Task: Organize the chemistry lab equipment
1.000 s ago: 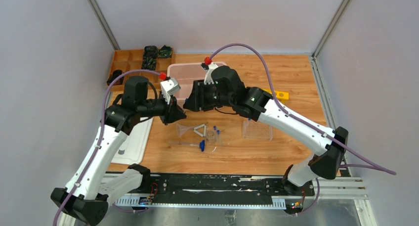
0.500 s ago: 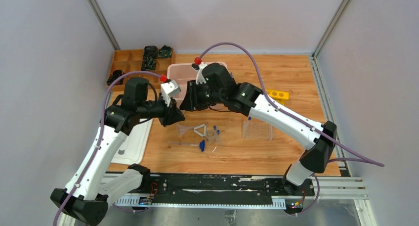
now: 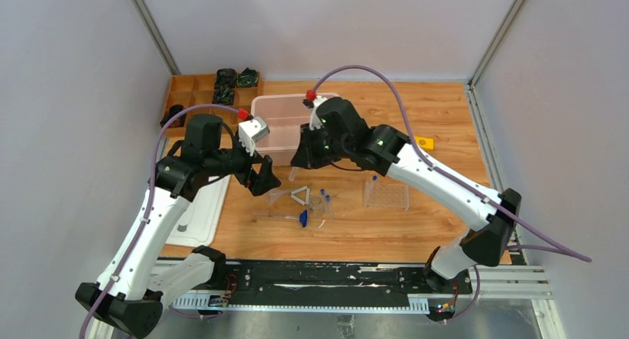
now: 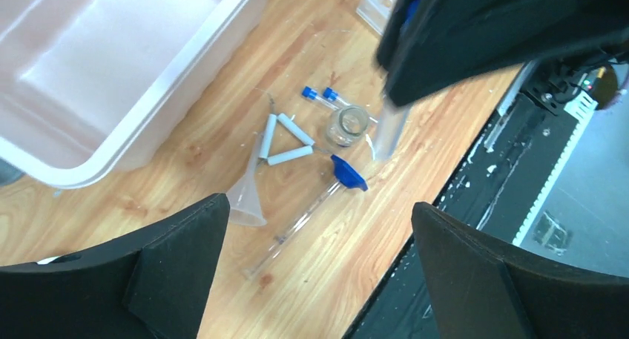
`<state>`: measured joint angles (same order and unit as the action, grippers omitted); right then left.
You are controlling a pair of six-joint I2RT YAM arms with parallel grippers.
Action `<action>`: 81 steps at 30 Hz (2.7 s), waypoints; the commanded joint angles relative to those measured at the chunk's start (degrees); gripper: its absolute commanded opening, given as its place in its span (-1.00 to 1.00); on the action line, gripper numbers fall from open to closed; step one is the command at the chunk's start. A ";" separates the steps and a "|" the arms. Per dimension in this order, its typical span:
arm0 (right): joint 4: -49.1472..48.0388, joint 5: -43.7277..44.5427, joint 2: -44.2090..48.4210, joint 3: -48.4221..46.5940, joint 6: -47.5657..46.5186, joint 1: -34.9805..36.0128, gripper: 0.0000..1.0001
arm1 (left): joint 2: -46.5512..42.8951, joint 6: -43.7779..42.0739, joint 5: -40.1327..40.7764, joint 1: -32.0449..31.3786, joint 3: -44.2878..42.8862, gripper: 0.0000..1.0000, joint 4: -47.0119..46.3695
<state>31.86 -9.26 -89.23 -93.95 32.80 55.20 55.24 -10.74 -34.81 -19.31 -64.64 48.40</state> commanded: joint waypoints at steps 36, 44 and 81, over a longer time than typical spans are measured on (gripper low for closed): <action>-12.26 34.62 26.36 52.07 -1.12 -13.06 -1.00 | 1.77 -1.13 13.34 0.00 -7.52 1.00 4.49; -15.00 35.11 24.99 54.13 -0.68 -12.38 -1.00 | 1.49 -1.74 13.81 0.01 -7.46 1.00 4.47; -18.98 37.16 19.82 57.08 3.39 -9.28 -0.40 | 2.73 -2.09 14.59 0.06 -9.96 1.00 4.43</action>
<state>13.06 27.05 -71.05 -38.28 33.98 44.51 57.60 -12.23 -20.71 -19.31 -72.44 52.90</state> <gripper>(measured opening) 0.215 0.997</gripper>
